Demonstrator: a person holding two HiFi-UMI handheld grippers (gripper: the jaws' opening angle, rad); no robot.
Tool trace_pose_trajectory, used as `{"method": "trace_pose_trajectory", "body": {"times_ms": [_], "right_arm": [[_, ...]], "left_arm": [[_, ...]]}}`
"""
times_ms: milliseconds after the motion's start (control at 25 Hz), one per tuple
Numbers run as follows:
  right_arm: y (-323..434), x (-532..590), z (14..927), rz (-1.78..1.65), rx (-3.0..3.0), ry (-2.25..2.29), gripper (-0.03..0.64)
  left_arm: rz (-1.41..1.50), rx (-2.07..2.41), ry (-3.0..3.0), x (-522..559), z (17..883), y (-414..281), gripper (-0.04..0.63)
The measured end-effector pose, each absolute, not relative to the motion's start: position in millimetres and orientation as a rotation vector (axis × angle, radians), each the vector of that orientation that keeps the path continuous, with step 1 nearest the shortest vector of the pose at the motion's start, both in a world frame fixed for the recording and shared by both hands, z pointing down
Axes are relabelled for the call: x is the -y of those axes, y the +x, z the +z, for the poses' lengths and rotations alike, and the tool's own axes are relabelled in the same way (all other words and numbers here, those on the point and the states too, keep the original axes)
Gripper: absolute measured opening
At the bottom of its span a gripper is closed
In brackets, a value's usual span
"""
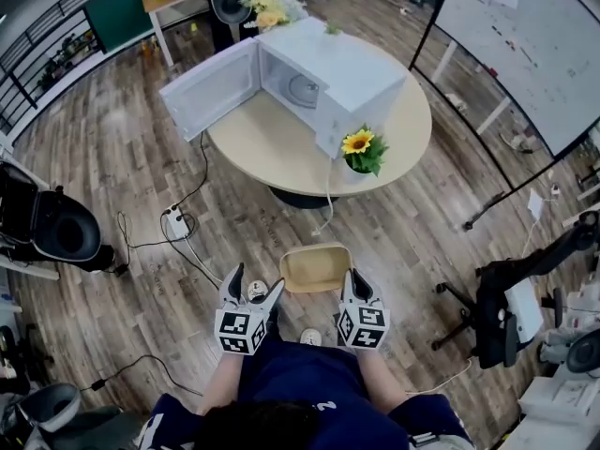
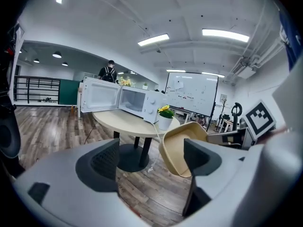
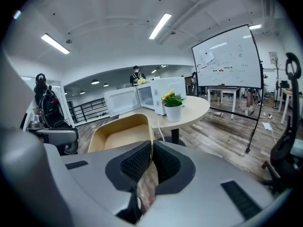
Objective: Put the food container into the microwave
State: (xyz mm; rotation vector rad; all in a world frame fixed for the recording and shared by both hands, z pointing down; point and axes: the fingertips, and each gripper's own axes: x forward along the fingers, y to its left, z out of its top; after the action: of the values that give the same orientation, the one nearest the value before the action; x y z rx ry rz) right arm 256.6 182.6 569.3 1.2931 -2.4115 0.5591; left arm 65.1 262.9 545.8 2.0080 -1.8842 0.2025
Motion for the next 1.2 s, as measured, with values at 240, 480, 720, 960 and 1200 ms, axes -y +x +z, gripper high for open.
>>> {"method": "trace_pose_trajectory", "body": {"times_ms": [240, 480, 720, 960, 1200], "right_arm": [[201.1, -131.6, 552.4, 0.502, 2.379, 1.385, 0.031], [140.0, -99.9, 545.9, 0.534, 2.339, 1.505, 0.031], [101.4, -89.9, 552.8, 0.544, 2.312, 1.543, 0.031], [77.4, -72.6, 555.4, 0.548, 2.305, 1.530, 0.031], [61.2, -47.9, 556.5, 0.550, 2.337, 1.493, 0.031]], "left_arm": [[0.217, 1.785, 2.080, -196.7, 542.2, -1.2, 0.408], [0.257, 1.719, 2.160, -148.4, 535.6, -69.2, 0.408], [0.272, 1.665, 2.203, -123.2, 537.5, -102.5, 0.408], [0.256, 1.649, 2.178, -116.7, 544.9, -124.3, 0.408], [0.238, 1.690, 2.114, -106.9, 552.3, -147.1, 0.408]]}}
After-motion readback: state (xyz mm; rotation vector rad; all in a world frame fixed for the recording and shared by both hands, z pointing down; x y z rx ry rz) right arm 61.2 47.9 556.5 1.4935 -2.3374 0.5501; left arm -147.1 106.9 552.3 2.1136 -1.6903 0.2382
